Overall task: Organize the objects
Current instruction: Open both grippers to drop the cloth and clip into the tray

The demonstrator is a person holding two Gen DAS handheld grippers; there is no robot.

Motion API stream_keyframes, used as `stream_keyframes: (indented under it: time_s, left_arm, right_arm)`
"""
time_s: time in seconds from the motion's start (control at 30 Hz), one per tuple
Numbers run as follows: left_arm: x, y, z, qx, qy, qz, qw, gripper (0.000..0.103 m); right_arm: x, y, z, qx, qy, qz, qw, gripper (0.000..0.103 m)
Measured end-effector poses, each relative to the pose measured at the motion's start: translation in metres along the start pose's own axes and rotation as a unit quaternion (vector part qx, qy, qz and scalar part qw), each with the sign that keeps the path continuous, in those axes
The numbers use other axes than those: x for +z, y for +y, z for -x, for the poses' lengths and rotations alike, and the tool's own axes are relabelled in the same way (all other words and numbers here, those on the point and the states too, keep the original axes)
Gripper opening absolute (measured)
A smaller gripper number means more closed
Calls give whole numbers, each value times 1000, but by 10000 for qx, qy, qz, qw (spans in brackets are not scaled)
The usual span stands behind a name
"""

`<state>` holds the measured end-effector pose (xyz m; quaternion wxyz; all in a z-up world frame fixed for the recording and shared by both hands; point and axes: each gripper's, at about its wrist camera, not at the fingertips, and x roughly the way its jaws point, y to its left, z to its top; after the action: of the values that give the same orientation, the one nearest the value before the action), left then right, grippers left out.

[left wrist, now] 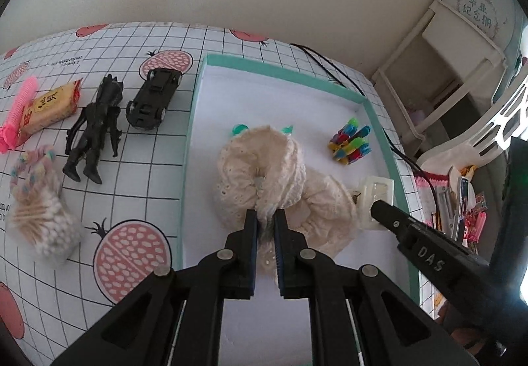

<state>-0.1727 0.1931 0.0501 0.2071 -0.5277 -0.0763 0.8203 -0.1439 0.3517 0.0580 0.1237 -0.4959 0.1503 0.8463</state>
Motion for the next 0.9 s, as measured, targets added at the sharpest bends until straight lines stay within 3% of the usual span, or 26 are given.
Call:
stream_keyframes:
  time_s: [0.13, 0.27, 0.57, 0.67, 0.7, 0.8, 0.9]
  left_arm:
    - [3, 1, 5, -16, 28, -7, 10000, 10]
    - [4, 0, 9, -55, 35, -70, 10000, 15]
    - [6, -4, 29, -33, -128, -264, 9996, 18]
    - [9, -3, 35, 124, -235, -293, 9992, 20]
    - [10, -2, 38, 181, -282, -305, 9990, 25]
    - [11, 4, 43, 282, -388, -277, 9985, 54]
    - [12, 11, 44, 385, -398, -205, 9983, 59]
  right_arm:
    - [1, 3, 4, -21, -40, 35, 10000, 17]
    - [1, 5, 7, -76, -104, 106, 9999, 30]
    - [3, 10, 20, -37, -235, 188, 9995, 30]
    - [3, 12, 22, -6, -242, 223, 9995, 30]
    - [3, 13, 22, -7, -242, 246, 9994, 30]
    - [2, 13, 19, 58, -184, 246, 9995, 37]
    - [1, 13, 17, 130, -185, 208, 9995, 46]
